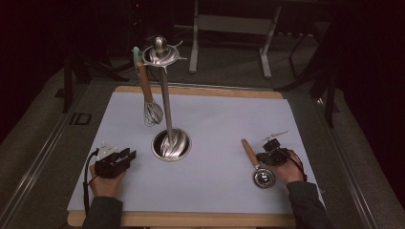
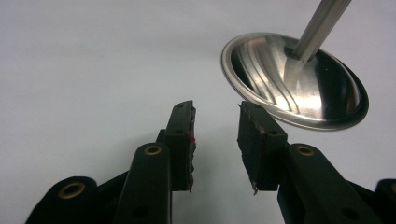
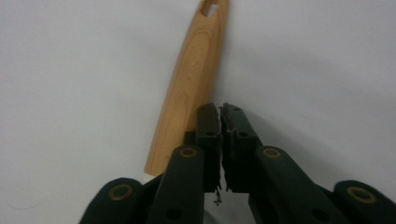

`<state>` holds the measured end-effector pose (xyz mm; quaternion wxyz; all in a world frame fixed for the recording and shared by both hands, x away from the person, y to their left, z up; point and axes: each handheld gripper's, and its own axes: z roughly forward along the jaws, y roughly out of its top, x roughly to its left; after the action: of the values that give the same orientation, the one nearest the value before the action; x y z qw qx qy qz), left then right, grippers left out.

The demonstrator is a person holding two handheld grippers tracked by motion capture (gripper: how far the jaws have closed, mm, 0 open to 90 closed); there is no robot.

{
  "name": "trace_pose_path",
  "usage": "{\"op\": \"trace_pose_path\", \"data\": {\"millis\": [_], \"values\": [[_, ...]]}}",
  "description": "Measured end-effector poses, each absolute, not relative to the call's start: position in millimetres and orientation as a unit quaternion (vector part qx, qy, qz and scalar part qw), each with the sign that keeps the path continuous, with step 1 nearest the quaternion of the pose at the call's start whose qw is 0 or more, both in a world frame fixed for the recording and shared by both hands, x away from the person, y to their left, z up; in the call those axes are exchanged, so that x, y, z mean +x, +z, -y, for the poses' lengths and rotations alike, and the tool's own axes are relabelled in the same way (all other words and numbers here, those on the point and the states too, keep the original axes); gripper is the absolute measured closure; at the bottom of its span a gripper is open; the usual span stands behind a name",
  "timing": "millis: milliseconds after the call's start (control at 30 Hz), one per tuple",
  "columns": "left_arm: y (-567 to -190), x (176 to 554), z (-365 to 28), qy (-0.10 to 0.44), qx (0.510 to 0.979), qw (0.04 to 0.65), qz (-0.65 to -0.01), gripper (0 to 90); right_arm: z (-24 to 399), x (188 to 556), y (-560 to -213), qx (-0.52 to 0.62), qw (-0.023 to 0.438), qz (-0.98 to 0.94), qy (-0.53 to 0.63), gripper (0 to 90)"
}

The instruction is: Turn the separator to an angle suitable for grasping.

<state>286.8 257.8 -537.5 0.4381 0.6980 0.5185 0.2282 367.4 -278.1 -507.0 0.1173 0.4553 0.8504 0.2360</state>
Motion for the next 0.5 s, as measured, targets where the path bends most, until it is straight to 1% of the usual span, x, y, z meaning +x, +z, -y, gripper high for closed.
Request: {"op": "trace_pose_path", "data": {"millis": [233,433,467,500], "values": [[-538,287,-258,0.226,0.698,0.440,-0.518,65.8,276,365,-503,0.454,0.110,-0.849,0.245,80.2],[-539,287,-257,0.225,0.701,0.437,-0.516,65.4,277,362,-489,0.453,0.107,-0.845,0.263,75.6],[-539,287,-257,0.226,0.700,0.437,-0.517,65.4,276,360,-487,0.448,0.094,-0.849,0.264,70.9],[-539,287,-257,0.226,0.700,0.437,-0.517,65.4,276,360,-487,0.448,0.094,-0.849,0.264,70.9]]}}
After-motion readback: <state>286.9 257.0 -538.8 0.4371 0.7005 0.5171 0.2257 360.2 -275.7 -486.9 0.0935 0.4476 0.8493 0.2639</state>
